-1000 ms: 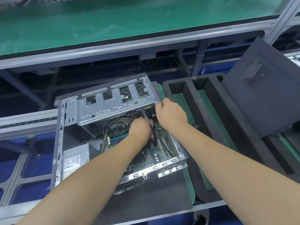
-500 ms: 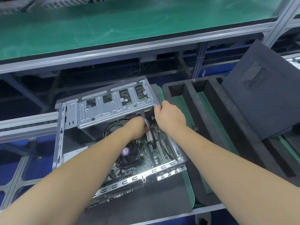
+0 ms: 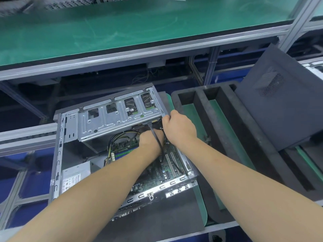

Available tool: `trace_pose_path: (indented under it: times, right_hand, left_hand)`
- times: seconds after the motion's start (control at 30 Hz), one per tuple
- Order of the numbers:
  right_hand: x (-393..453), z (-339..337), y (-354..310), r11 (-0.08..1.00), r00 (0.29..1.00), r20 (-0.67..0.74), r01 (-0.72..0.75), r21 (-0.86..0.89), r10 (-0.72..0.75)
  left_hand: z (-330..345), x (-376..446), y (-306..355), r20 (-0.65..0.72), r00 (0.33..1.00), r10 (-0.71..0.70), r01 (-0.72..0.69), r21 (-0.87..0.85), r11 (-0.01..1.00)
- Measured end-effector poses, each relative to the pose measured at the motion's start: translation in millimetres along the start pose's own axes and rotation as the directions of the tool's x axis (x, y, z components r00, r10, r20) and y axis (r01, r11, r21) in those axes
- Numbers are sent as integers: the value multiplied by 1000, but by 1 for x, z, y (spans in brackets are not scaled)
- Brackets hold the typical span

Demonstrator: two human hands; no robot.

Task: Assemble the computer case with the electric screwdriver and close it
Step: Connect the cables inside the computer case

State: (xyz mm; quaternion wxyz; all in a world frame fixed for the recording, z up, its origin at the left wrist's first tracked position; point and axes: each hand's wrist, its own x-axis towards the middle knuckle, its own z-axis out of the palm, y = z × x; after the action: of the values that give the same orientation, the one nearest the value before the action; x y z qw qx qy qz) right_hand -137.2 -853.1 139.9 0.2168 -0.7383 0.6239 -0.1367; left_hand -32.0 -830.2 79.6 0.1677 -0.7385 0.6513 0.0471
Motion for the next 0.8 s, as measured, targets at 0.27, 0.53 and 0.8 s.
trace_pose_path:
  times: [0.27,0.53,0.8]
  right_hand:
    - [0,2,-1,1000,1000,-13,10,-17,-10]
    - [-1,0,-1,1000,1000,-16,3,-7,-3]
    - [-1,0,0,1000,1000,-5,-4,16,4]
  left_hand:
    - [5,17,-21,84,969,231,-235,43,971]
    - [9,6,-10,-19,992,128,-126,86,988]
    - [27,18,-19,-27,990,137,-137,22,990]
